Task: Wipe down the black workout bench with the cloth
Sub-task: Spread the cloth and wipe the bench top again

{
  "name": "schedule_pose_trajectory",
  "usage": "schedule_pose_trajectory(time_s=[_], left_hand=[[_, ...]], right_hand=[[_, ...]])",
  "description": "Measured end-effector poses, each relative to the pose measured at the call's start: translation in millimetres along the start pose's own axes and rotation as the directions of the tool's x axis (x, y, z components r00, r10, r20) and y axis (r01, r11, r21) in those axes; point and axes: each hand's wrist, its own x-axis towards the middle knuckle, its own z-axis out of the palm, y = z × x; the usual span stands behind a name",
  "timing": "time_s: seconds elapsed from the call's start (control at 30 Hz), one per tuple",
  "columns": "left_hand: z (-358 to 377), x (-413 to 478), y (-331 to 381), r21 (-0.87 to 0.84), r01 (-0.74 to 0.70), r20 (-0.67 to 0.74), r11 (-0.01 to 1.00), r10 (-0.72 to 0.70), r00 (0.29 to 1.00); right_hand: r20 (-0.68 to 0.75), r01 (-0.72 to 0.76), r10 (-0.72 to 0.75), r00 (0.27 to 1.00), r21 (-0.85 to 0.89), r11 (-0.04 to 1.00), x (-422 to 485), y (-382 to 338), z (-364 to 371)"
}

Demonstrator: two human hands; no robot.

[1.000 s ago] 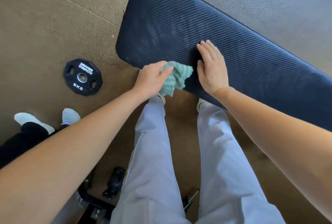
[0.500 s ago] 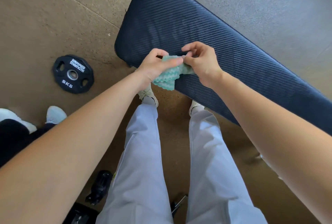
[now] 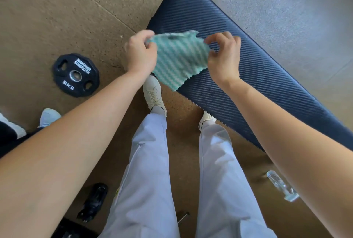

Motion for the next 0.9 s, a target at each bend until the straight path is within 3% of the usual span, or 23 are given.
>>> schedule_pose_trajectory(time_s=[0.1, 0.2, 0.27, 0.33, 0.4, 0.47, 0.57, 0.73, 0.9], left_hand=[[-6.4, 16.9, -2.5, 0.003, -0.034, -0.191, 0.999, 0.034, 0.981], [-7.8, 3.2, 0.0, 0.279, -0.235, -0.316, 0.931, 0.320, 0.893], [-3.2, -11.6, -5.1, 0.383, -0.424, -0.263, 0.821, 0.537, 0.802], [10.0, -19.7, -19.2, 0.409, -0.572, -0.049, 0.711, 0.643, 0.764], [24.6, -20.9, -36.3, 0.521, -0.570, 0.212, 0.636, 0.550, 0.808], [34.3, -15.4, -46.3, 0.641, -0.531, 0.309, 0.553, 0.448, 0.839], [39.7, 14.4, -30.0, 0.680, -0.567, 0.333, 0.466, 0.493, 0.804], [44.0, 83.3, 30.8, 0.650, -0.633, 0.365, 0.420, 0.557, 0.746], [43.6, 70.0, 20.2, 0.681, -0.643, 0.378, 0.349, 0.585, 0.718]], right_hand=[[-0.154, 0.110, -0.140, 0.978, -0.189, 0.976, 1.0, -8.8, 13.3], [-0.053, 0.350, -0.365, 0.929, -0.186, 0.918, -6.2, -14.6, 33.7], [0.081, 0.466, -0.459, 0.885, -0.163, 0.870, -7.6, -12.9, 51.4], [0.209, 0.491, -0.457, 0.865, -0.157, 0.857, -5.0, -7.6, 64.2], [0.316, 0.463, -0.375, 0.872, -0.281, 0.841, 1.1, 0.5, 69.0], [0.342, 0.453, -0.321, 0.883, -0.448, 0.770, 11.4, 7.4, 68.9], [0.301, 0.419, -0.297, 0.906, -0.542, 0.728, 39.6, 8.3, 62.9], [0.200, 0.299, -0.224, 0.954, -0.554, 0.777, 90.6, 0.7, 45.3], [0.163, 0.241, -0.179, 0.970, -0.574, 0.782, 73.1, 3.0, 49.9]])
